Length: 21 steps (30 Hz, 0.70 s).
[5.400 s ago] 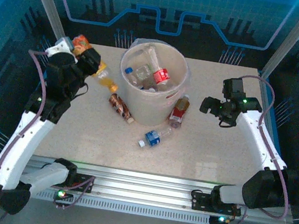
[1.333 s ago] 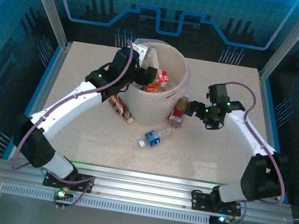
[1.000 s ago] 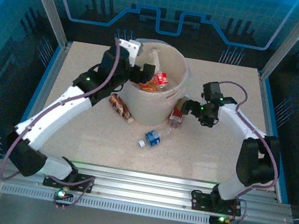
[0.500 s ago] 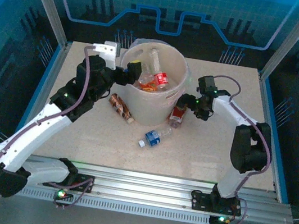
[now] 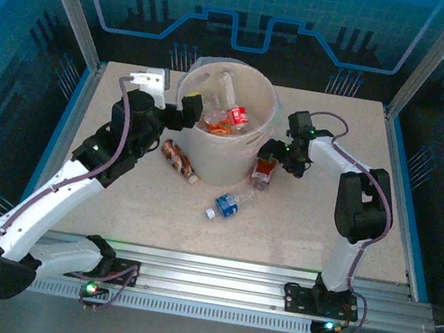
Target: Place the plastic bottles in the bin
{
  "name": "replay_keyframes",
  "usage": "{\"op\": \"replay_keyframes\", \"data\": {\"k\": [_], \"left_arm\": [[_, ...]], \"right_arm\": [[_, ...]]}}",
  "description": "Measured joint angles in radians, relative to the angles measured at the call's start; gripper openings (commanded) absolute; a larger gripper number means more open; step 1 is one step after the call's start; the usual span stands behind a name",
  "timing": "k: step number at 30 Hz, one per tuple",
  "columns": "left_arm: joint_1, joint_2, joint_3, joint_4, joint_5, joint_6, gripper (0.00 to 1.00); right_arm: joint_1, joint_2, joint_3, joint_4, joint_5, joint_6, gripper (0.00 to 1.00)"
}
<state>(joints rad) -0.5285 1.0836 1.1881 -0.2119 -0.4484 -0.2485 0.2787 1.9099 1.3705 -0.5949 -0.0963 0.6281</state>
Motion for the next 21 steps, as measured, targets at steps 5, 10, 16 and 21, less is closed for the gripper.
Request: {"op": "replay_keyframes", "data": {"k": [5,10,16,21], "left_arm": [[0.000,0.000,-0.006,0.000,-0.005,-0.011,0.99],[0.000,0.000,-0.013,0.001,-0.012,-0.015,0.99],[0.000,0.000,-0.014,0.000,-0.022,-0.015,0.99],[0.000,0.000,-0.018,0.000,-0.043,-0.017,0.99]], "right_arm": [[0.007,0.017,0.002,0.002,0.012,-0.008,0.83],[0.002,0.019,-0.008,0.003,0.021,-0.019,0.80],[-0.024,0.019,-0.048,0.001,0.037,-0.030,0.82],[-0.037,0.019,-0.060,-0.015,0.059,-0.052,0.81]]}}
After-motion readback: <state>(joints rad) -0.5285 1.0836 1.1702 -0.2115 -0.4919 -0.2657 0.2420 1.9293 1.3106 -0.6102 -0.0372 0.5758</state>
